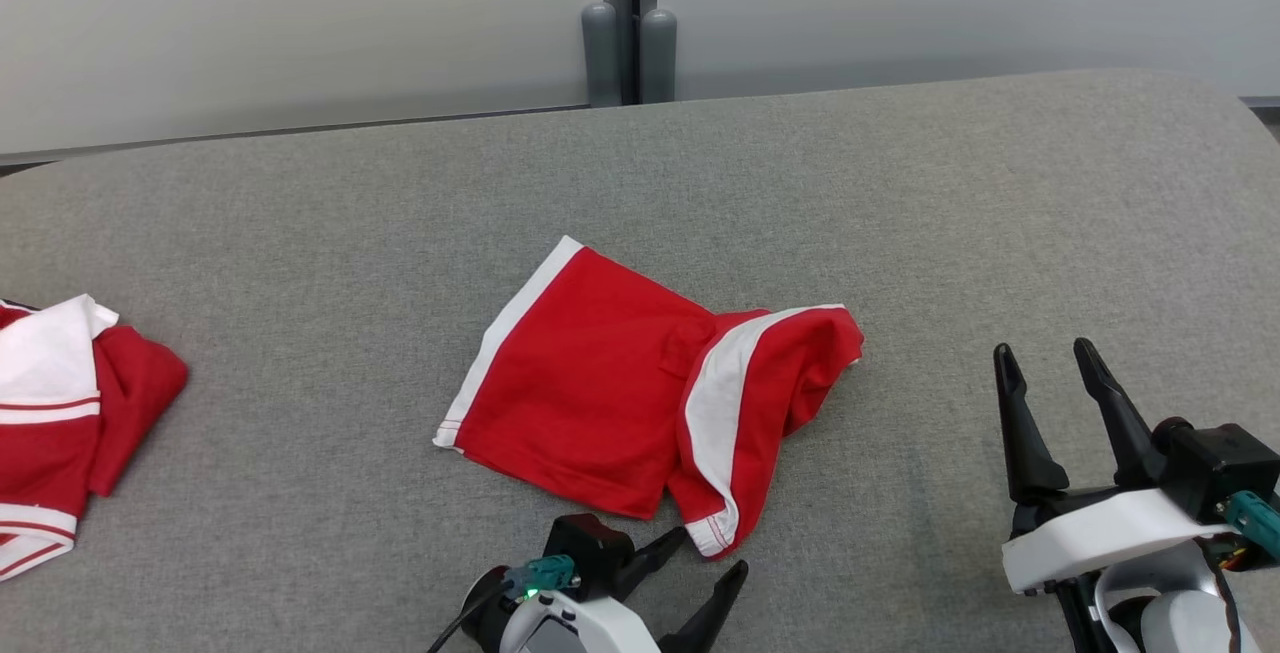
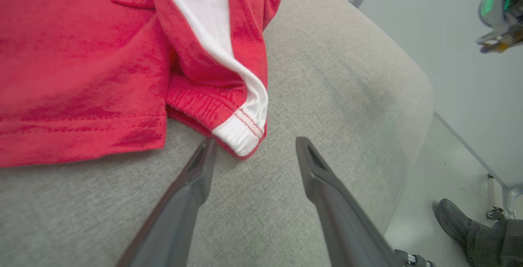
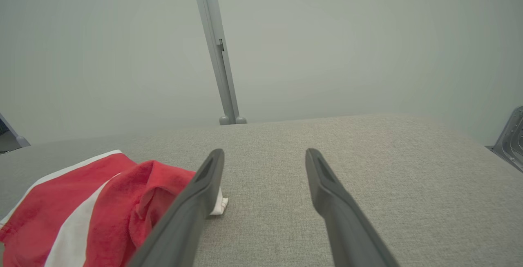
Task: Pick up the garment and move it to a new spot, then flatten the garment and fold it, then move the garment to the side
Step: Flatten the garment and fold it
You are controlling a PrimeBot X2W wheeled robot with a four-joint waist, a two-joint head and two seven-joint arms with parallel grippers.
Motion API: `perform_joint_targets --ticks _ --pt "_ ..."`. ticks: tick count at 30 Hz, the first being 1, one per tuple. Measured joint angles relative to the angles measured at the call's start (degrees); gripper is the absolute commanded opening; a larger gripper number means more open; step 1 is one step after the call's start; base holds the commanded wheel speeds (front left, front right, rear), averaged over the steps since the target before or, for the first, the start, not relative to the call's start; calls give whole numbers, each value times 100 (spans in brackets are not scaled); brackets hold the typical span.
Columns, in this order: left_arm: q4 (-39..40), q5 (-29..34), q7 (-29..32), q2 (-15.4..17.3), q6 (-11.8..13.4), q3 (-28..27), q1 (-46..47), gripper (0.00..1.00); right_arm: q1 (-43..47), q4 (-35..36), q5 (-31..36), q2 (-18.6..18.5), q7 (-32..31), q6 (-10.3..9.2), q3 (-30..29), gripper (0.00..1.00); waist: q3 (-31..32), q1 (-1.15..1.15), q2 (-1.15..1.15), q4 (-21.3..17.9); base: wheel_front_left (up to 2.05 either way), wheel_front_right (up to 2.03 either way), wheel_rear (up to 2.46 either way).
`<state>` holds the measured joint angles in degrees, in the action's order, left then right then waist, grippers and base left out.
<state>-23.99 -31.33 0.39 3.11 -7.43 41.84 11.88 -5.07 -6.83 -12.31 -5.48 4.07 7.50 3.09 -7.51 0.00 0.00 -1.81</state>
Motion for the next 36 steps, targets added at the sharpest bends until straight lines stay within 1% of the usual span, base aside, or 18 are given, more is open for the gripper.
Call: perform_joint_targets --ticks 1,2,3,4,5,9,13,16,17,18,21,27,28,30,32,34,36 --pt "-55 -37 -56 -7 0 4 50 89 -19 -7 0 5 5 0 -7 100 -27 0 0 -17 0 0 0" --pt "-118 -112 -113 -14 0 -2 96 53 -34 -10 0 12 8 0 -8 100 -53 0 0 -32 0 0 0" --pt "-213 -129 -110 -9 0 15 157 42 -53 -19 0 21 23 0 -11 100 -77 0 0 -44 0 0 0" --pt "-258 -243 -142 -7 0 38 190 26 -65 -26 0 24 33 0 -11 100 -96 0 0 -55 0 0 0" --pt "-310 -322 -169 -10 0 74 225 0 -81 -41 0 30 48 0 -10 100 -107 0 0 -68 0 0 0" --pt "-509 -481 -333 -21 0 175 393 0 -95 -65 -2 45 65 0 -21 100 -148 0 0 -95 0 0 0" --pt "-539 -509 -709 -14 0 189 544 0 -134 -80 -11 55 97 0 -38 100 -160 0 0 -87 0 0 0" --pt "-407 -468 -980 116 36 70 620 0 -132 -90 -15 57 112 0 -90 100 -144 0 0 -46 0 0 0" --pt "-407 -468 -980 116 36 70 620 0 -132 -90 -15 57 112 0 -90 100 -144 0 0 -46 0 0 0" --pt "-187 -399 -1082 298 171 -56 642 0 -130 -92 -15 59 118 0 -144 100 -132 0 0 -5 0 0 0" --pt "336 -370 -1104 692 426 -304 618 0 -99 -74 -15 57 122 0 -265 100 -109 0 0 74 0 0 0" --pt "1503 -412 -619 1701 1004 -788 123 0 -76 -12 -15 71 124 0 -417 100 -120 0 0 226 0 0 0" --pt "1503 -412 -619 1701 1004 -788 123 0 -76 -12 -15 71 124 0 -417 100 -120 0 0 226 0 0 0" --pt "1789 -461 -449 1954 1167 -918 -70 0 -76 -7 -15 80 126 0 -433 100 -144 0 0 251 0 0 0" --pt "1931 -542 -320 2162 1270 -1028 -280 0 -77 1 -15 85 133 0 -447 100 -180 0 0 268 0 0 0" --pt "1909 -660 -244 2262 1347 -1104 -482 0 -82 5 -15 101 138 0 -445 100 -222 0 0 275 0 0 0" --pt "1707 -740 -270 2269 1360 -1140 -613 0 -89 8 -15 111 143 0 -446 100 -264 0 0 276 0 0 0"
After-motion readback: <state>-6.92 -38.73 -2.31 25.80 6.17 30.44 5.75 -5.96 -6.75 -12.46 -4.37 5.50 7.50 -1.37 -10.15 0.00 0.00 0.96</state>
